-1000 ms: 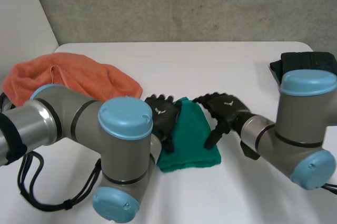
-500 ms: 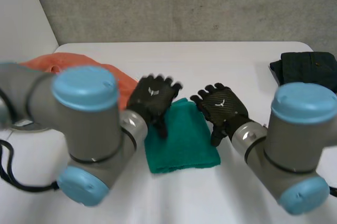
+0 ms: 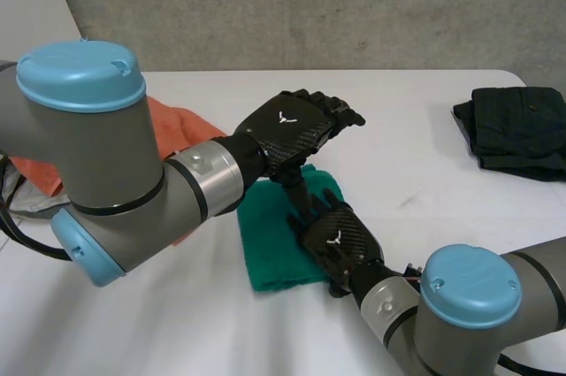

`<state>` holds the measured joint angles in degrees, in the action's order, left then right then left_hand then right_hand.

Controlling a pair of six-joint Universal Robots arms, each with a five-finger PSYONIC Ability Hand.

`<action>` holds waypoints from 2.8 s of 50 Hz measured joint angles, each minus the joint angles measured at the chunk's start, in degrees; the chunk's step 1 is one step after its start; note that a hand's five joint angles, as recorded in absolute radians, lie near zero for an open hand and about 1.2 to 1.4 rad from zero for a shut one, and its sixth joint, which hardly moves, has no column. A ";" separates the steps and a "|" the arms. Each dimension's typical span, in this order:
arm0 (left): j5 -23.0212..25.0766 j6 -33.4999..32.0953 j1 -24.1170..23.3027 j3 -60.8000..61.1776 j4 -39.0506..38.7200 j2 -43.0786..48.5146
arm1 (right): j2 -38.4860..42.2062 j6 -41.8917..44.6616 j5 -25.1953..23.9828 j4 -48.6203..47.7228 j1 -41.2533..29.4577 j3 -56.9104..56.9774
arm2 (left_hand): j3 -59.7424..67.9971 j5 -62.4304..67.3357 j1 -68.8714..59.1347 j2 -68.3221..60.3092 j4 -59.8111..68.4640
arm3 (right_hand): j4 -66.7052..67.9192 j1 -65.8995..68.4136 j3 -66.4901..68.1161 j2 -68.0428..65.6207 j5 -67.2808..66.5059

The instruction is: Fold the laundry.

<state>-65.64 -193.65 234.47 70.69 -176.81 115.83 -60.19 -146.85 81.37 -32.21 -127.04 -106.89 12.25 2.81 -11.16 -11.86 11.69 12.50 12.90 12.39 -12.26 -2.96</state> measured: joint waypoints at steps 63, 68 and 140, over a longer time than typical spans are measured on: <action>-0.46 0.58 0.10 -0.62 -2.24 -3.26 | 29.84 -19.00 -21.25 -18.57 46.60 54.04 | 0.00 0.00 -0.01 0.00 0.00 | 56.27 46.73 55.03 -53.85 -51.53; -0.46 0.95 -0.30 -0.45 -2.25 -2.73 | 35.02 -18.82 -25.35 -18.51 51.09 55.31 | -0.01 0.00 -0.01 0.00 0.01 | 56.28 46.72 55.03 -53.85 -51.54; -17.73 -10.49 22.11 1.19 -9.64 -3.56 | -21.21 -4.68 -18.59 -8.05 34.16 4.16 | 0.00 0.00 0.16 0.00 0.00 | 0.02 0.20 0.10 -0.28 0.20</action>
<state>-83.37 -204.13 256.58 71.89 -186.45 112.27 -81.40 -151.54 62.78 -40.25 -92.88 -102.73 12.25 2.81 -11.00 -11.86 11.69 12.52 13.09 12.49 -12.54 -2.76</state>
